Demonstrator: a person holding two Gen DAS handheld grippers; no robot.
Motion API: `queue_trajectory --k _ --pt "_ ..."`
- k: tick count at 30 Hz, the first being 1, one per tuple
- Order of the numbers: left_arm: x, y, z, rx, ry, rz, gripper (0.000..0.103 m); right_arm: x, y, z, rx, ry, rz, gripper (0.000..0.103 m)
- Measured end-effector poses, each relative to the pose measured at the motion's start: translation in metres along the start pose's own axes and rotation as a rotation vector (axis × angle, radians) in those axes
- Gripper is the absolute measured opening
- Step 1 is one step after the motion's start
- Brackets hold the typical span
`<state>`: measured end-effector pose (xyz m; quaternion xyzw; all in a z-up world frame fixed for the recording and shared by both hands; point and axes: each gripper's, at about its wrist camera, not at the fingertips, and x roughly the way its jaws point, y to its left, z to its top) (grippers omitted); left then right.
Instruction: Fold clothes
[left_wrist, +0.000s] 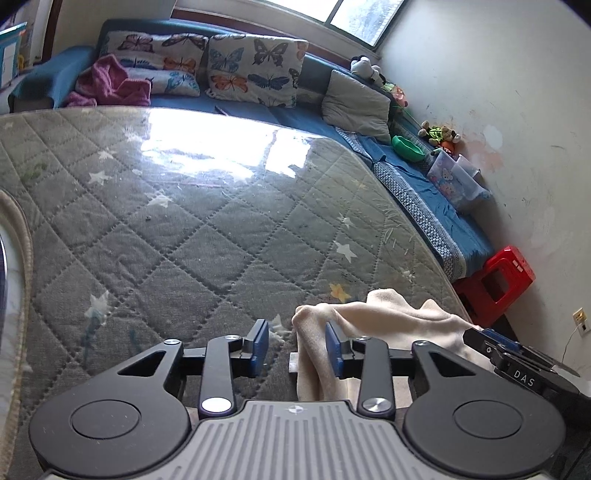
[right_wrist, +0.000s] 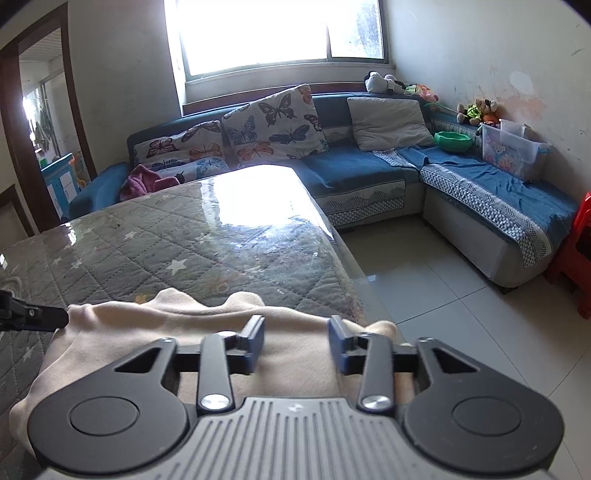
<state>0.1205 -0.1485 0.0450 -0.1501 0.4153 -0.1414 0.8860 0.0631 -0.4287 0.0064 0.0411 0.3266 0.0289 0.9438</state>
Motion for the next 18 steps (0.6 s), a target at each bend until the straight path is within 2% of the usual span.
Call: queue_trajectory --k 3,6,8,13,18 --pt "-0.007 -0.002 -0.004 0.028 -0.012 0.017 0.043 -0.009 0.005 -0.003 -0.003 -0.007 0.002 0.054" --pt "-0.014 -0.004 -0.01 0.051 -0.018 0.022 0.045 -0.018 0.01 -0.008 -0.011 -0.014 0.007 0.057" --pt "-0.018 -0.004 -0.014 0.061 -0.019 0.027 0.049 -0.023 0.014 -0.011 -0.025 -0.014 0.004 0.066" --pt "-0.028 -0.005 -0.025 0.082 -0.023 0.032 0.058 -0.038 0.025 -0.019 -0.045 -0.027 0.006 0.078" --pt "-0.038 -0.005 -0.037 0.106 -0.031 0.047 0.071 -0.053 0.038 -0.026 -0.068 -0.046 0.013 0.083"
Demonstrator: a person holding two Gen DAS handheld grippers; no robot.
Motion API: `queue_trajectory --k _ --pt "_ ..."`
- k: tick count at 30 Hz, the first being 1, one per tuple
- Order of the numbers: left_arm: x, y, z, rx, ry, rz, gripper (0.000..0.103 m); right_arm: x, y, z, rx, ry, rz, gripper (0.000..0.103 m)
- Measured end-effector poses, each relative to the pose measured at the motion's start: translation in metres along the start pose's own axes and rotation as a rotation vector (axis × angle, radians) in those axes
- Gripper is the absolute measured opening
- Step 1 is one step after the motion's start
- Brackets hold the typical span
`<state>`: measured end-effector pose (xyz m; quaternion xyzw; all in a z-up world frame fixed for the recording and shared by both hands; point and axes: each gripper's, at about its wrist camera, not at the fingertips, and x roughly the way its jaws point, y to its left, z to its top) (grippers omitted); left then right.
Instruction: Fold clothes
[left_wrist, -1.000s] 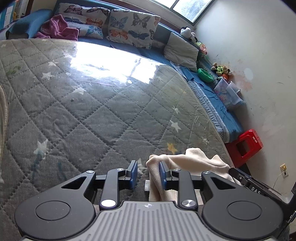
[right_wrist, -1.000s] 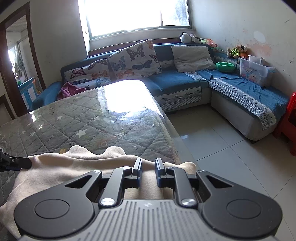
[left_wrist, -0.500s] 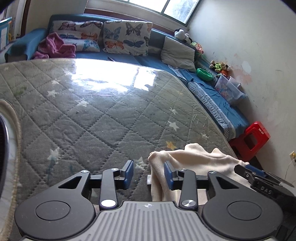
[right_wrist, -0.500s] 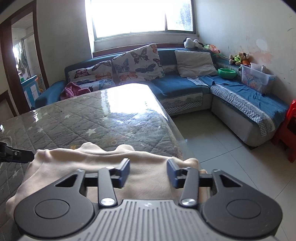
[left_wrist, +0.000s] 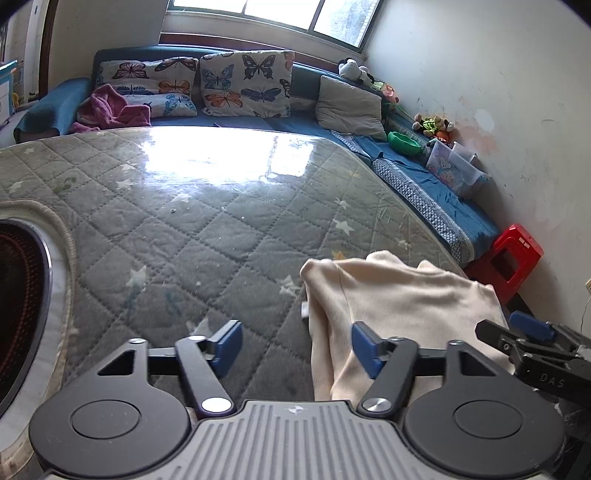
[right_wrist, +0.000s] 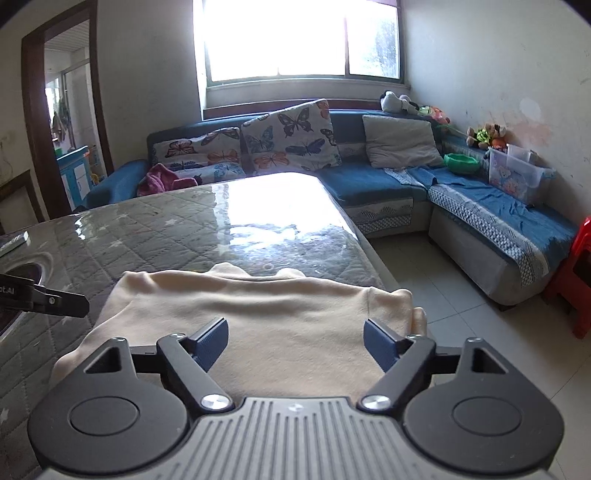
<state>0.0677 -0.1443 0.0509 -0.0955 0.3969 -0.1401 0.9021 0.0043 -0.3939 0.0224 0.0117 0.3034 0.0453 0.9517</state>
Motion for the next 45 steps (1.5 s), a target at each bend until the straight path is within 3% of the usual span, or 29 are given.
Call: queue_trajectory --k 10,18,45 --pt "-0.022 -0.002 -0.023 0.054 -0.028 0.024 0.092 -0.031 0.028 -0.012 -0.057 -0.049 -0.021 0.102" --pt "-0.035 -0.006 -0.037 0.103 -0.053 0.044 0.102 -0.05 0.046 -0.022 -0.098 -0.073 -0.039 0.103" --pt "-0.053 -0.023 -0.08 0.186 -0.072 0.113 0.103 -0.075 0.061 -0.064 -0.086 -0.07 -0.07 0.103"
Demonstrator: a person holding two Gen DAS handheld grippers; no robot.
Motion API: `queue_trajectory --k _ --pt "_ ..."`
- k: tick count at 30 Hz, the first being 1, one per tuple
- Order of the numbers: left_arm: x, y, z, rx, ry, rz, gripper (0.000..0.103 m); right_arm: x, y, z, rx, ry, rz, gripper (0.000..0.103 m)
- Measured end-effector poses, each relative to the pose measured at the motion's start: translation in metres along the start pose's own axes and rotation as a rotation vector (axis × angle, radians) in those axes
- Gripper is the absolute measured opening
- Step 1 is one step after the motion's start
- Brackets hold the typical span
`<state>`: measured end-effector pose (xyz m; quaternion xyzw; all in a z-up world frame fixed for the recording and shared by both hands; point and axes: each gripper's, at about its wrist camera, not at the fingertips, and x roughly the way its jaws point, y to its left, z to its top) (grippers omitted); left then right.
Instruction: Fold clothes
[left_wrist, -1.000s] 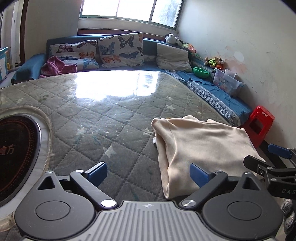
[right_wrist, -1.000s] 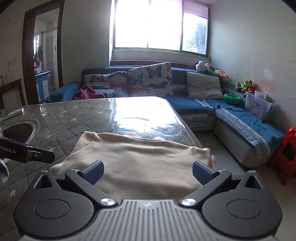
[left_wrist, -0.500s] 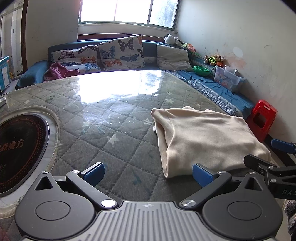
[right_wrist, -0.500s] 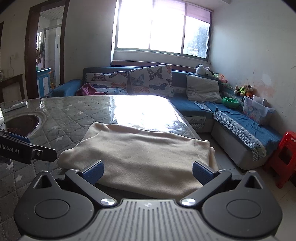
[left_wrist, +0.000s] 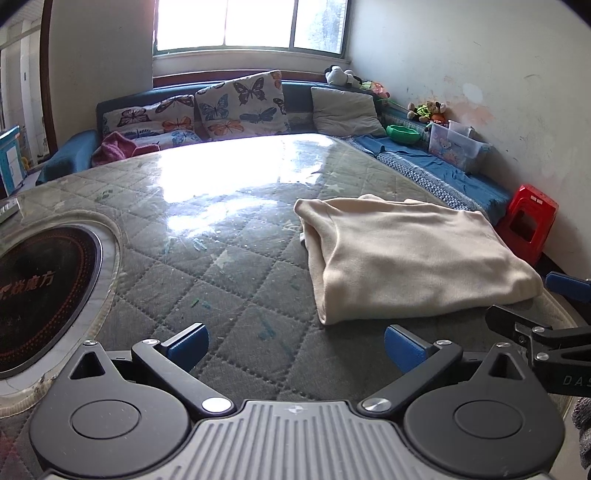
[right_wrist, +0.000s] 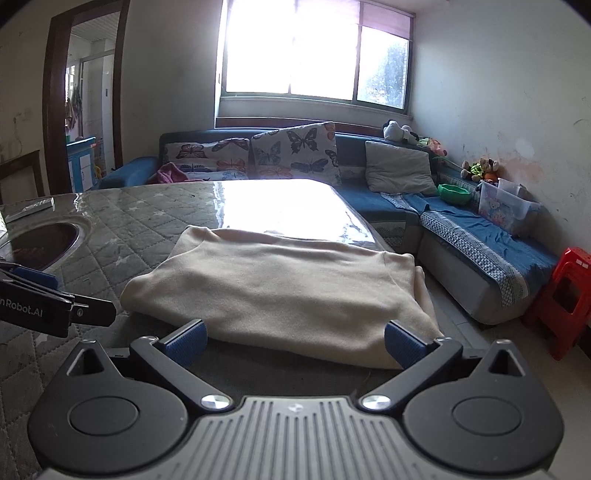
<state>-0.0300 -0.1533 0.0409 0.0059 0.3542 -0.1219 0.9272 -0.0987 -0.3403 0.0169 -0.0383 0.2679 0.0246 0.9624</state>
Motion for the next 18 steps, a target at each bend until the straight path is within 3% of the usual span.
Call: queue_trajectory --k 18 --pt "-0.01 -0.015 -0.01 0.047 -0.018 0.012 0.103 -0.014 0.001 -0.012 0.011 -0.004 -0.038 0.103"
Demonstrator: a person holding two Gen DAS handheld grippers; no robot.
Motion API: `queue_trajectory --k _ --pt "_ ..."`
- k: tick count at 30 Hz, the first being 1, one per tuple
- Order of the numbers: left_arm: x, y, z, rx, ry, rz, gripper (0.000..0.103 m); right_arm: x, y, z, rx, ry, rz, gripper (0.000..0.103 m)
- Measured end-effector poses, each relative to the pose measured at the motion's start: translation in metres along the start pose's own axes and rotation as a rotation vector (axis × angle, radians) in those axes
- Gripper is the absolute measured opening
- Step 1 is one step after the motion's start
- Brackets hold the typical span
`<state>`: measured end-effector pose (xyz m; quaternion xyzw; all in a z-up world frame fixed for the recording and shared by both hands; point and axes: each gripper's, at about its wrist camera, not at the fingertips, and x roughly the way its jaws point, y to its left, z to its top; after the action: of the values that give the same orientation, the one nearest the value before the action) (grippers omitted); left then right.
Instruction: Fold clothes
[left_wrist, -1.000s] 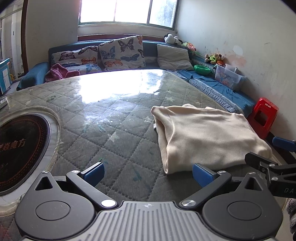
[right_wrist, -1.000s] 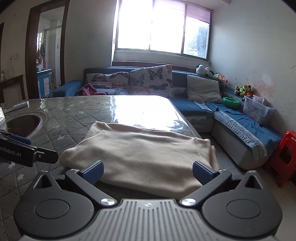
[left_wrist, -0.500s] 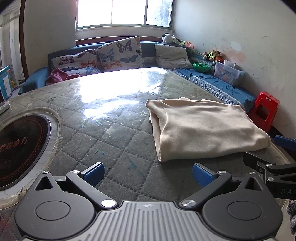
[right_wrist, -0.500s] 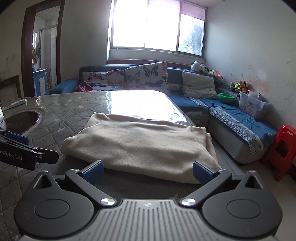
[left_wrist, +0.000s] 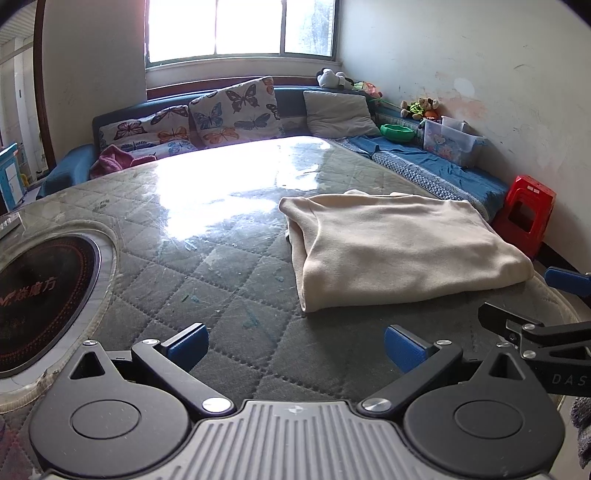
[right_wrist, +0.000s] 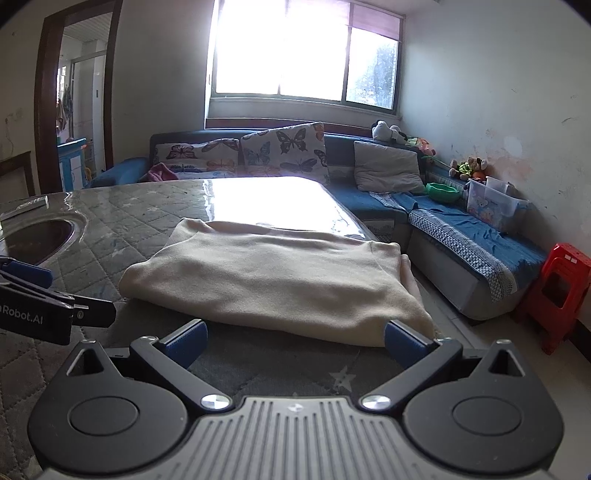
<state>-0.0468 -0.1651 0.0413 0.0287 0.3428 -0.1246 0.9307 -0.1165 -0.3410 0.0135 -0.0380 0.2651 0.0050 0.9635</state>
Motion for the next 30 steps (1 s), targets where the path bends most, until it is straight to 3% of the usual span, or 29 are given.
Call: queue_trajectory --k 30 --pt "-0.013 -0.022 -0.008 0.051 -0.017 -0.011 0.103 -0.008 -0.001 -0.005 0.042 0.003 -0.02 0.103"
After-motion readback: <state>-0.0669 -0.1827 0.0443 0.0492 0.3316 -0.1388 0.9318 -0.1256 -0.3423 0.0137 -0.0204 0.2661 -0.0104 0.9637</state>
